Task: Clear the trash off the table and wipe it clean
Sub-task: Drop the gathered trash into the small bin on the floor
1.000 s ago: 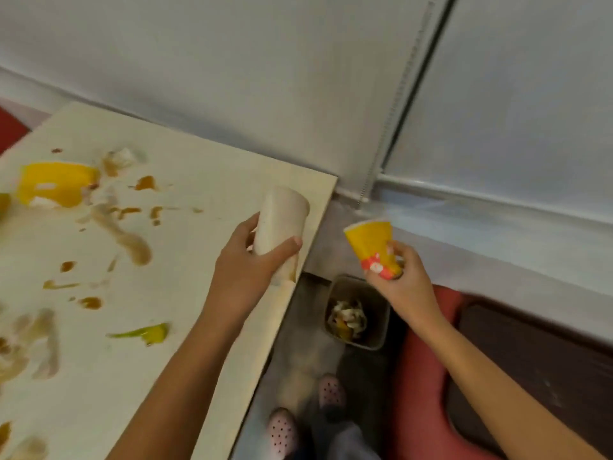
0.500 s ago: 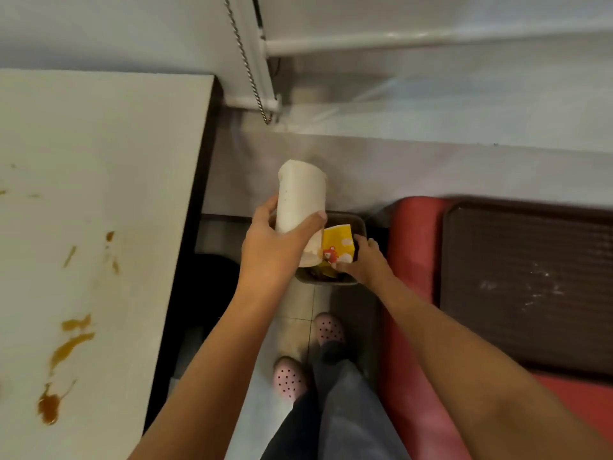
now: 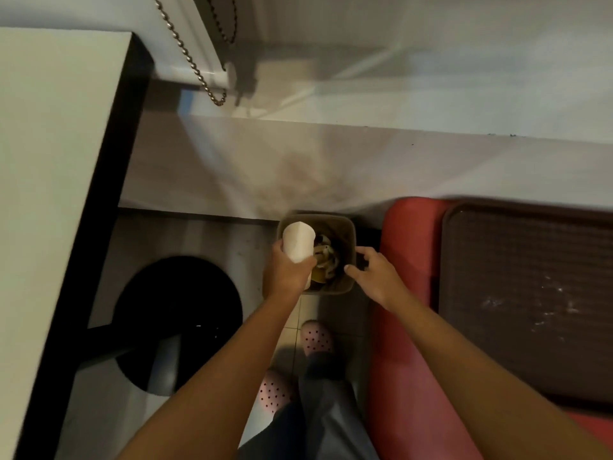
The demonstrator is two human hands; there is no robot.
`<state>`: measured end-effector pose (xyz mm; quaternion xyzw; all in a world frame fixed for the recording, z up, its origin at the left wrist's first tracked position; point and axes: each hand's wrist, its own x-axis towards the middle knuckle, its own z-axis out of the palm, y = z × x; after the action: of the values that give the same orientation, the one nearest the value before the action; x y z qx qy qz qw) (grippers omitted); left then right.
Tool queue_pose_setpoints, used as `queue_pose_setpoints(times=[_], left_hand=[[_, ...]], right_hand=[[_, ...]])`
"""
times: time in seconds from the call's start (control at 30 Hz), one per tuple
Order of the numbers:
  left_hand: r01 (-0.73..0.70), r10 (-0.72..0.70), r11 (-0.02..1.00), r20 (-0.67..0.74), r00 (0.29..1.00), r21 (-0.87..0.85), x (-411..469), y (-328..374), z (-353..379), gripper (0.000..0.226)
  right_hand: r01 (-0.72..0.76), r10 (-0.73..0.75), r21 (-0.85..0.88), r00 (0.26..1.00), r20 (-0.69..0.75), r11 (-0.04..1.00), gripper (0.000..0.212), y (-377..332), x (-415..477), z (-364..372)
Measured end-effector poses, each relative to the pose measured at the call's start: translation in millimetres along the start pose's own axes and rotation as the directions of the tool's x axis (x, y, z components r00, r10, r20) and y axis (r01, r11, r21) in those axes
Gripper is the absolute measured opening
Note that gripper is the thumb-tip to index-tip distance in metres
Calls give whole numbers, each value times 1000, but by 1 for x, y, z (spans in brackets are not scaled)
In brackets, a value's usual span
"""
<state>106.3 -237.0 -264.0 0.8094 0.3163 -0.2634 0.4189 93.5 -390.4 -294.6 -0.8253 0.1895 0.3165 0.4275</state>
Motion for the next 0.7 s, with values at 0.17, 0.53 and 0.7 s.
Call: queue_pose_setpoints(times=[0.17, 0.53, 0.7], left_hand=[[59, -70, 985, 62, 996, 160, 34, 3, 21, 92], [21, -42, 977, 94, 995, 213, -20, 15, -33, 50], [-103, 93, 991, 112, 989, 87, -73, 39, -59, 39]], right_hand=[[34, -34, 10, 999, -4, 999, 53, -3, 15, -6], [82, -72, 110, 993, -89, 991, 47, -47, -32, -28], [155, -141, 117, 983, -119, 981, 42, -90, -77, -42]])
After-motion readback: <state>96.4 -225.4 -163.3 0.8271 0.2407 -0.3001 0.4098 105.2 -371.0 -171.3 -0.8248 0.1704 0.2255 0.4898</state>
